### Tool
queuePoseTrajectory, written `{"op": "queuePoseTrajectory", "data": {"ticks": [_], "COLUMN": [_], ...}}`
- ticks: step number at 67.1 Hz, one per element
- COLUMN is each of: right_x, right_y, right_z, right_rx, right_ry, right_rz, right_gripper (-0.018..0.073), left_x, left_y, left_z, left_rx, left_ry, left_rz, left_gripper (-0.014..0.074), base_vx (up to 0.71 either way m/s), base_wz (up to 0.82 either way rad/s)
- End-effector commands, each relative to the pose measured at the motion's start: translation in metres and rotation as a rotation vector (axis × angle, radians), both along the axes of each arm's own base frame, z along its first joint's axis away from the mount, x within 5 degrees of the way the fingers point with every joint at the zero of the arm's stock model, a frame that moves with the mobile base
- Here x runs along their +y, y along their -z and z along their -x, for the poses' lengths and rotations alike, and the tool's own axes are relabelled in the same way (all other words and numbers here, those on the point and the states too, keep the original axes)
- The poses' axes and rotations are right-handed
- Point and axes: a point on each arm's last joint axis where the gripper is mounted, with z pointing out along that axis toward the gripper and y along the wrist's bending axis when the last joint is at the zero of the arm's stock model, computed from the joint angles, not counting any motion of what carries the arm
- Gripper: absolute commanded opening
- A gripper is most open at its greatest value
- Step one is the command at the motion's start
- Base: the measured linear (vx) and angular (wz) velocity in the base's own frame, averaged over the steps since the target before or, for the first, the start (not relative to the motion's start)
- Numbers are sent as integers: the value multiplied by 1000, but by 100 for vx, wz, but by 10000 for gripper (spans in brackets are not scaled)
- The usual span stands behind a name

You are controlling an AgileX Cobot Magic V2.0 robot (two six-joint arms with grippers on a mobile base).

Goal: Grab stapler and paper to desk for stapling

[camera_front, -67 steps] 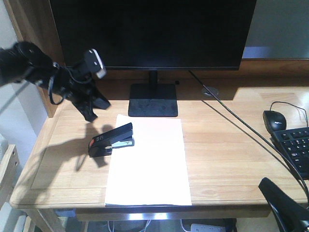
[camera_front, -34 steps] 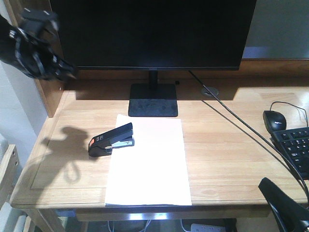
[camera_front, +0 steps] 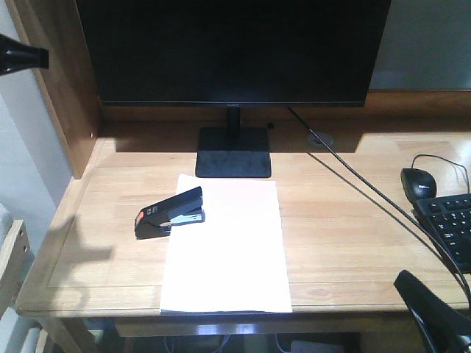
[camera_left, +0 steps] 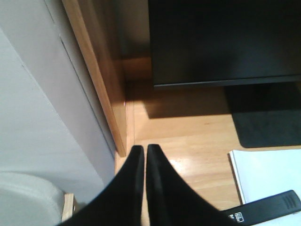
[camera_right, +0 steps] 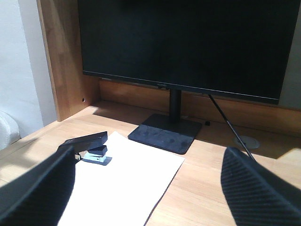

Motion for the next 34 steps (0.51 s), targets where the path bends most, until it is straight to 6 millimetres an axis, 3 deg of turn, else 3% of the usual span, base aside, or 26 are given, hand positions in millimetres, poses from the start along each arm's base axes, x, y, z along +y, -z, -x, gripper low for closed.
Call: {"op": "queuePoseTrajectory", "data": {"ticks": [1, 15, 34], "right_x": [-1, -1, -1], "right_y": [-9, -9, -9], "right_z": [-1, -1, -1], "right_rx": [-42, -42, -42], "right_ry": [16, 16, 16], "right_rz": [40, 40, 40], "right_gripper": [591, 591, 591], "left_x": [-1, 4, 14], "left_y": [-14, 15, 70], "left_z": [25, 83, 166], "left_rx": [-182, -312, -433], "left_ry": [33, 73, 98], "left_rz": [31, 77, 92], "left_gripper": [-6, -6, -6], "base_vx": [0, 0, 0], "base_wz": [0, 0, 0]}}
